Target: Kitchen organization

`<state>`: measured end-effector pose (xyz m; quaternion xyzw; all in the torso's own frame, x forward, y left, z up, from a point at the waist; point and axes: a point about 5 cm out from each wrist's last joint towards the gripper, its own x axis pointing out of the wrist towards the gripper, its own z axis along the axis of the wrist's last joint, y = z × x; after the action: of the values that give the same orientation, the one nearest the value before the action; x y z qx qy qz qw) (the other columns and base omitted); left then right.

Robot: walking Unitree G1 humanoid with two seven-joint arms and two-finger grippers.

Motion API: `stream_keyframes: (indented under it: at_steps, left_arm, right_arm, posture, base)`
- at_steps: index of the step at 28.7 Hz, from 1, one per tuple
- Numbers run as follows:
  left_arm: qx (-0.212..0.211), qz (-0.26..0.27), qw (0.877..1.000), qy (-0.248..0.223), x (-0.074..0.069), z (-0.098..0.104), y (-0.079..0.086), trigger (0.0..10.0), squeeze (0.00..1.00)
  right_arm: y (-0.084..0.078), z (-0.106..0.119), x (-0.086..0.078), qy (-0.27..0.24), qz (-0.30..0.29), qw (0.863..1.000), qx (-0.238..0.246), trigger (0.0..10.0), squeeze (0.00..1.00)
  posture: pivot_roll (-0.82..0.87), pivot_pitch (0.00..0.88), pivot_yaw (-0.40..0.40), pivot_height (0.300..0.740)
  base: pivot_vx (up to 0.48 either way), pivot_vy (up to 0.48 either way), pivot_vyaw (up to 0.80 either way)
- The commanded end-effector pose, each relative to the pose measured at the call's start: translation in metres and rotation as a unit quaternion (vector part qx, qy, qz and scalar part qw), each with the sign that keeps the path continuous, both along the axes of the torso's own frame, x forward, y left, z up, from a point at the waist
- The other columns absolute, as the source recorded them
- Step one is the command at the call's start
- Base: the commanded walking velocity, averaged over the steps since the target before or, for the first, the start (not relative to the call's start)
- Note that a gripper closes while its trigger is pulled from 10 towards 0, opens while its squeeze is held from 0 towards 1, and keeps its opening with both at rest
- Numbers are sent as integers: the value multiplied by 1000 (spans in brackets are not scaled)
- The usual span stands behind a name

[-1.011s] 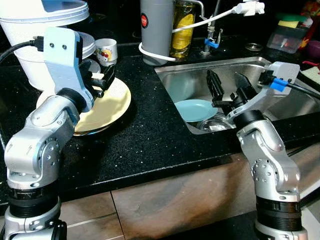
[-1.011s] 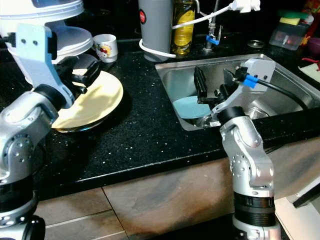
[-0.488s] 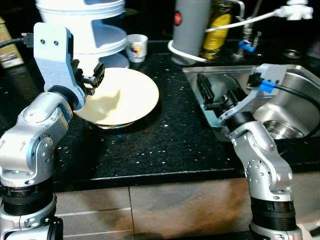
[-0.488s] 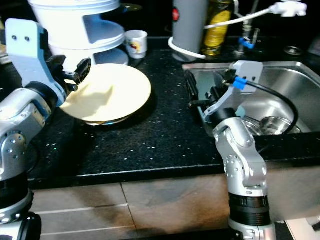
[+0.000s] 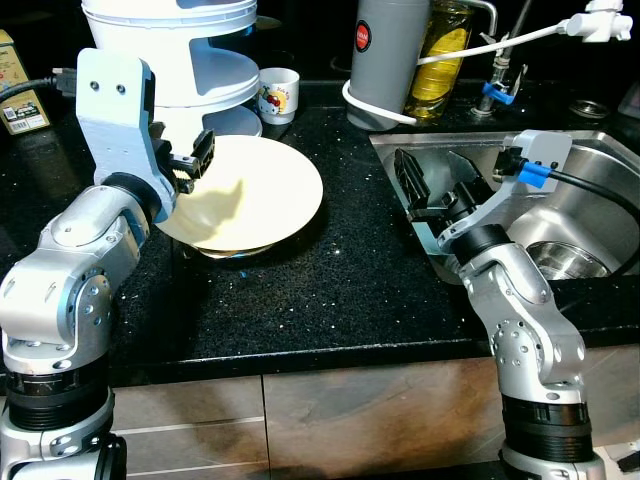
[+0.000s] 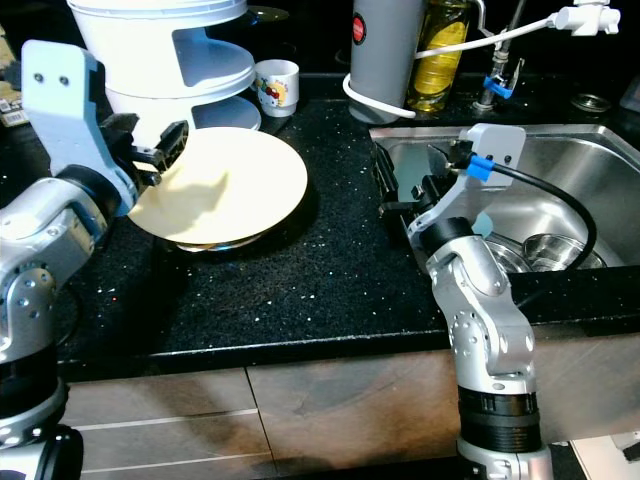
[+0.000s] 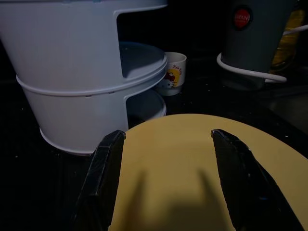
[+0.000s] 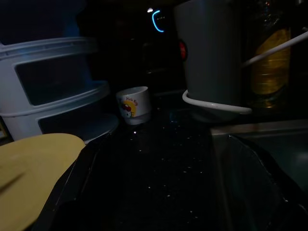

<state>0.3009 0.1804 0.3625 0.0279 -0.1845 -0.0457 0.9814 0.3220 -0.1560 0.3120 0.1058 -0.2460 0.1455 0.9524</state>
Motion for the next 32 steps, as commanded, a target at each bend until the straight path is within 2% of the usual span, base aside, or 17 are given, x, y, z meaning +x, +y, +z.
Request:
stream_keyframes:
  at_steps: [1,7,10,11,13,16,23,32]
  left_arm:
    - [6,3,1000,-4,-4,1,0,10000,0]
    - [5,5,1000,-2,-4,0,0,10000,0]
    - [-9,7,1000,5,-3,0,2,10000,0]
    - [-29,3,1000,3,-3,1,3,10000,0]
    - [-29,3,1000,3,-3,1,3,10000,0]
    - [-55,-11,998,1,-4,3,4,10000,0]
    - [-50,-14,999,-6,-5,5,3,10000,0]
    - [-37,4,999,-11,-5,6,7,10000,0]
  right_arm:
    - [-5,-3,-1,3,-6,1000,2,10000,0]
    - [-6,-3,-1,3,-5,1000,3,10000,0]
    - [-6,-3,-1,3,-4,1000,3,10000,0]
    - [-5,-3,-1,3,-4,1000,3,10000,0]
    - [-5,-3,-1,3,-4,1000,3,10000,0]
    - [-5,-2,-1,2,-3,1000,3,10000,0]
    - [-5,-2,-1,1,-2,1000,3,10000,0]
    - [-4,-2,-2,1,-1,1000,3,10000,0]
  posture:
    - [43,228,-35,740]
    - [42,224,-37,740]
    - [42,223,-38,740]
    - [41,222,-38,740]
    - [41,222,-38,740]
    - [42,219,-39,740]
    - [41,216,-40,740]
    - [41,212,-37,740]
  base:
    - [0,-480,0]
    - [0,-480,0]
    - [0,-480,0]
    - [0,0,0]
    - [0,0,0]
    - [0,422,0]
    - [0,480,0]
    - [0,0,0]
